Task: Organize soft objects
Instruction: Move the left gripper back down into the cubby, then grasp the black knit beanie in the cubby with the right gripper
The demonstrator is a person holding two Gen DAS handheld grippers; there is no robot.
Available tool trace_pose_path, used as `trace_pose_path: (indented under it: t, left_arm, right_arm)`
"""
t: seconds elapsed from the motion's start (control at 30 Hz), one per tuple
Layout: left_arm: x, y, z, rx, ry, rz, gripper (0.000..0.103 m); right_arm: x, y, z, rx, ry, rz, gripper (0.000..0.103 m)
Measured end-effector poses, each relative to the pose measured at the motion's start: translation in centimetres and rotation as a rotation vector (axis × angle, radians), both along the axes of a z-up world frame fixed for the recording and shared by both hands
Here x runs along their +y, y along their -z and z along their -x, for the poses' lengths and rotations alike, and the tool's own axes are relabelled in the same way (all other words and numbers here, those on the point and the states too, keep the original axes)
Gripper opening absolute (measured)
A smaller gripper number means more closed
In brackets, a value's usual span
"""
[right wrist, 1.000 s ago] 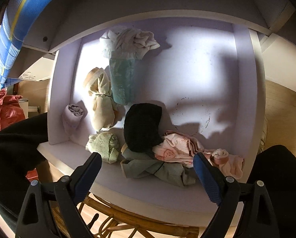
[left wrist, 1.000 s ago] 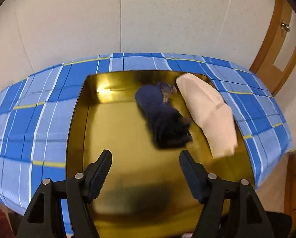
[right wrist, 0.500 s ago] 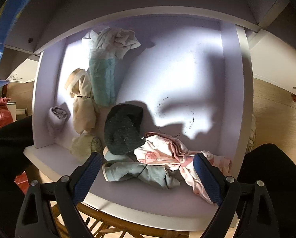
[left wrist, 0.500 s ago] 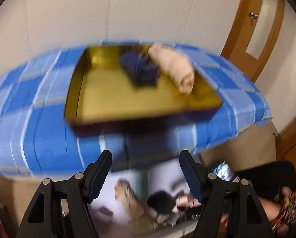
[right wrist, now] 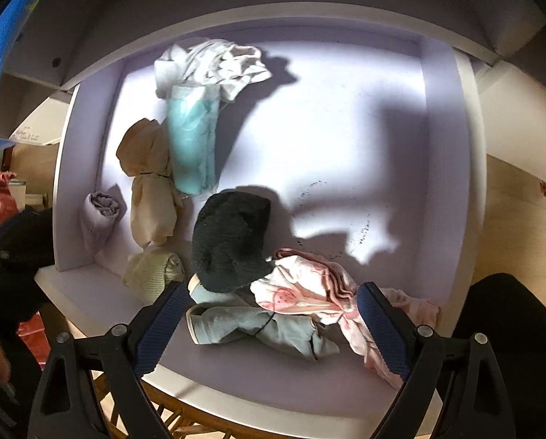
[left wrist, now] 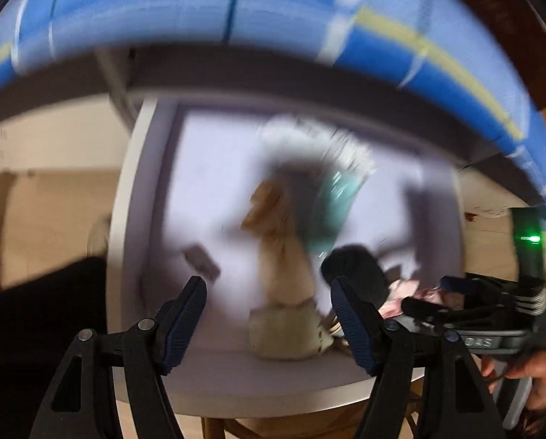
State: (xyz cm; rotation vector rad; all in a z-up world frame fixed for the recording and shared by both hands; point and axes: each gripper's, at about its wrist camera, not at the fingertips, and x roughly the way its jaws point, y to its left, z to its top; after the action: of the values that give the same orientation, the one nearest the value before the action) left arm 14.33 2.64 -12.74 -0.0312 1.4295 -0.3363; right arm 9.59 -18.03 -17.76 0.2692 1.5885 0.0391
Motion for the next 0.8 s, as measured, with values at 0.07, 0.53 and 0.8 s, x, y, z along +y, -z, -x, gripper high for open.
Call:
trace_pose_path:
  t: [0.07, 0.53, 0.8]
  left_arm:
    - [0.1, 0.9, 0.0, 0.044, -0.007, -0.028, 0.071]
    - [1.2, 2.0, -0.4, 0.102, -0.060, -0.060, 0.071]
    - [1.4, 2.0, -0.3, 0.104, -0.061, -0.067, 0.071]
  right_arm:
    - [0.4, 0.2, -0.2, -0.010, -0.007, 0.002, 0.095]
    - [3.8, 3.3, -2.0, -0.019, -0.053, 0.013, 0.092]
    - [6.7, 5.5, -2.8, -0.002, -0.141, 0.022, 0.078]
